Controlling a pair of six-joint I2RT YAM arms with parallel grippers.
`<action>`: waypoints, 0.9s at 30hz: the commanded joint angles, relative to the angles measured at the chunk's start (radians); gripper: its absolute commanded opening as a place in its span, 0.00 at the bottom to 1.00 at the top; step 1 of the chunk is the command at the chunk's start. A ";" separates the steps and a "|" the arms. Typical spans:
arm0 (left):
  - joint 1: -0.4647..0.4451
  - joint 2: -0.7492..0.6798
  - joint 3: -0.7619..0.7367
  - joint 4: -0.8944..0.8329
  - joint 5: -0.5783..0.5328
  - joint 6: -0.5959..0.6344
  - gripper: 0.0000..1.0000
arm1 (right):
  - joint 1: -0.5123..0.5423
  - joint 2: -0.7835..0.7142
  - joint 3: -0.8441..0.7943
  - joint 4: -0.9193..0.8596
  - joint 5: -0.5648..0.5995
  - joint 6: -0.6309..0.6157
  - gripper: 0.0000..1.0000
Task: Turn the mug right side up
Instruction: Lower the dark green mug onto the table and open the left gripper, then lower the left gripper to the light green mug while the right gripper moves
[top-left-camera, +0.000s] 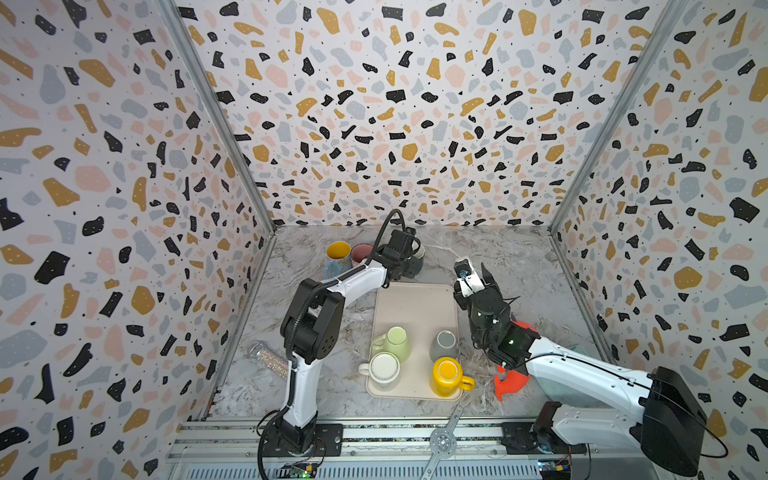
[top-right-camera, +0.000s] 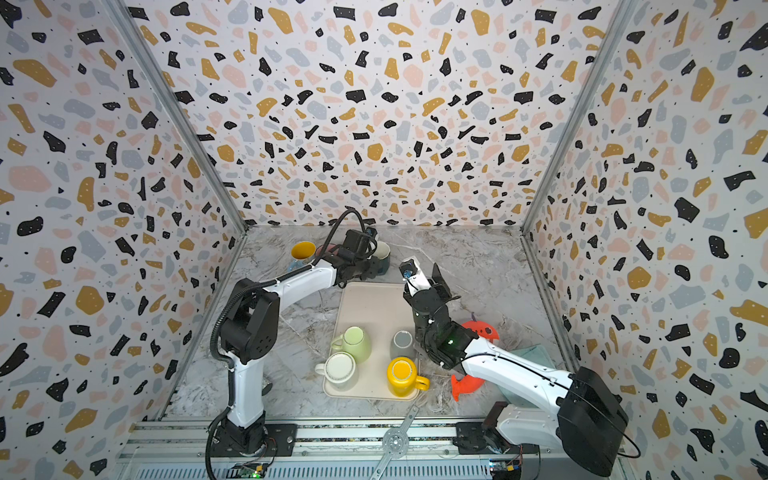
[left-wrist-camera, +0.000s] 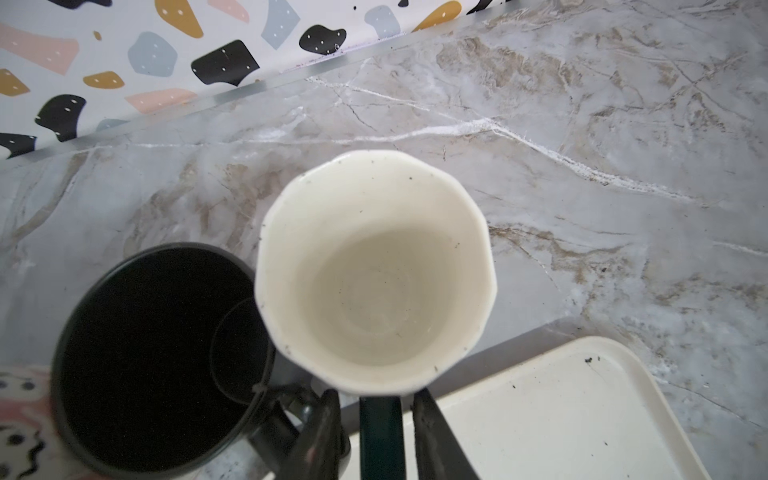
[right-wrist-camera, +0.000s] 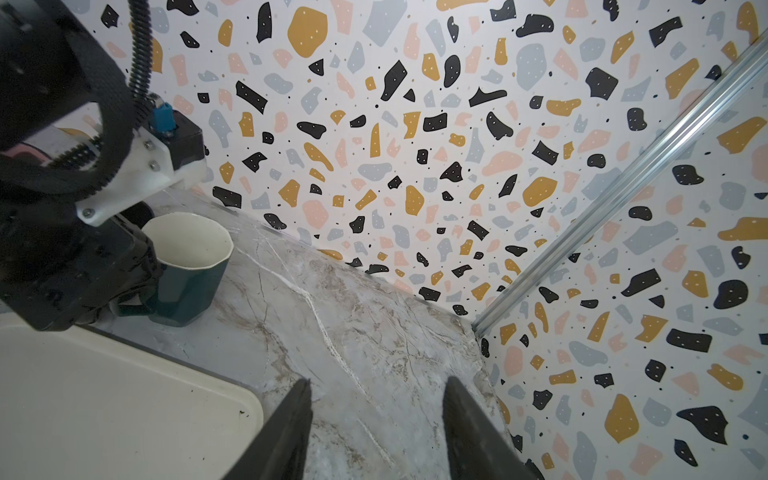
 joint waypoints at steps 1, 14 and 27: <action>-0.003 -0.085 -0.027 0.024 0.000 -0.017 0.31 | -0.004 -0.029 0.013 -0.020 -0.002 0.031 0.53; -0.002 -0.544 -0.228 -0.037 0.062 -0.083 0.40 | 0.000 -0.028 0.048 -0.098 -0.096 0.148 0.53; 0.223 -0.874 -0.696 0.144 0.577 -0.733 0.46 | 0.022 0.055 0.116 -0.173 -0.200 0.232 0.53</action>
